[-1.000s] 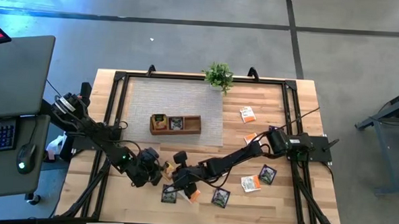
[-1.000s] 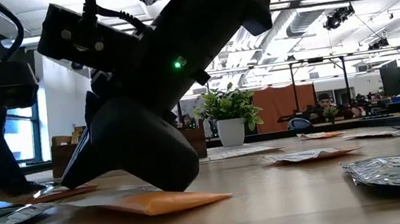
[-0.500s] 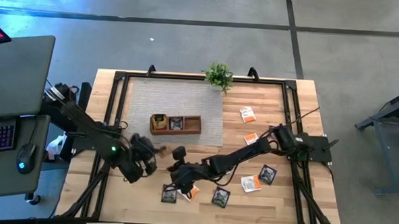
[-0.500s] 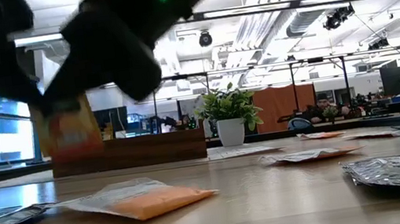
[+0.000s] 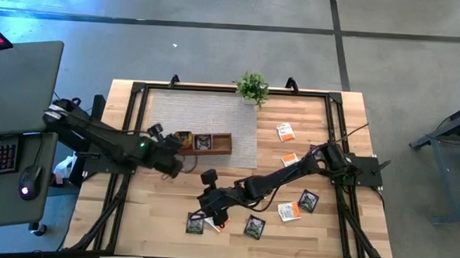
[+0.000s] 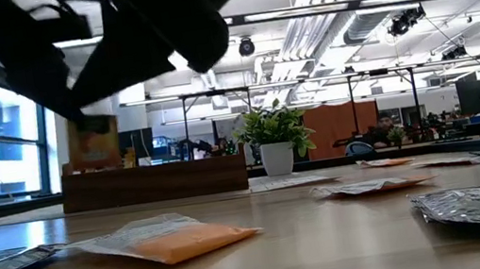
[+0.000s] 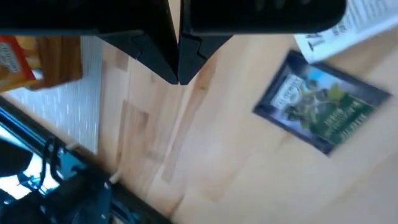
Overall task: Pick & Place Tea
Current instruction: Put the yellow tea bag into the left section of the wooden organizer, then put the purple tea bag into the middle section of the wooden organizer
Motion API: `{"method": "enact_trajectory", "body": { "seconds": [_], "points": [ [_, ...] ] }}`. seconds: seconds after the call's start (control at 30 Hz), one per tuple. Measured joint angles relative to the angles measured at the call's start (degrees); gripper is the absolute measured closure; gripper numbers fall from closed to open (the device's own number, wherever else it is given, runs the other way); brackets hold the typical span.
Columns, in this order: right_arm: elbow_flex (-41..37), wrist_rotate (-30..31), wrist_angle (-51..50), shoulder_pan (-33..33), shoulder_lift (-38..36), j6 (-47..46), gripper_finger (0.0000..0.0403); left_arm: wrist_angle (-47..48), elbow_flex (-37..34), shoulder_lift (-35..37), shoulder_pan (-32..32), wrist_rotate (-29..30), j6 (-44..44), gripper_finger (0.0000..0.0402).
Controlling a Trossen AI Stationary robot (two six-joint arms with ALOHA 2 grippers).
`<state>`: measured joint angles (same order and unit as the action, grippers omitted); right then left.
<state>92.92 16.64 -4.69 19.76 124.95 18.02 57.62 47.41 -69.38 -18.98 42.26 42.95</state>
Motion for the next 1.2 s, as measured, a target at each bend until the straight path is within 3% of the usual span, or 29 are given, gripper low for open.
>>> {"method": "enact_trajectory", "body": {
  "seconds": [0.2,0.33,0.5,0.7,0.87,0.97,1.2],
  "points": [
    [0.0,2.2,-1.0,0.1,0.0,-0.1,0.0399,-2.2,-0.3,-0.9,6.3,-0.7,-6.5,0.0401],
    [0.0,2.2,-1.1,0.2,0.0,-0.1,0.0397,-1.9,-0.4,-2.3,9.6,-4.6,-6.9,0.0401],
    [0.0,1.7,-1.5,0.2,0.0,-0.5,0.0391,-2.5,-0.4,-4.2,11.2,-3.8,-7.5,0.0393],
    [0.0,-6.8,-1.0,0.2,0.0,-8.2,0.0385,-4.4,-0.3,-5.7,11.2,-4.4,-9.7,0.0346],
    [0.0,-6.9,0.0,1.3,0.0,-8.6,0.0354,-4.9,-0.3,-5.7,11.1,-4.3,-8.6,0.0287],
    [0.0,-10.0,4.1,2.0,1.4,-8.9,0.0325,-5.1,-0.2,-5.8,11.1,-4.3,-5.3,0.0262],
    [0.0,-16.8,10.1,2.3,5.7,-7.1,0.0271,0.2,5.2,-5.7,11.1,-6.0,-1.7,0.0252]
  ]
}}
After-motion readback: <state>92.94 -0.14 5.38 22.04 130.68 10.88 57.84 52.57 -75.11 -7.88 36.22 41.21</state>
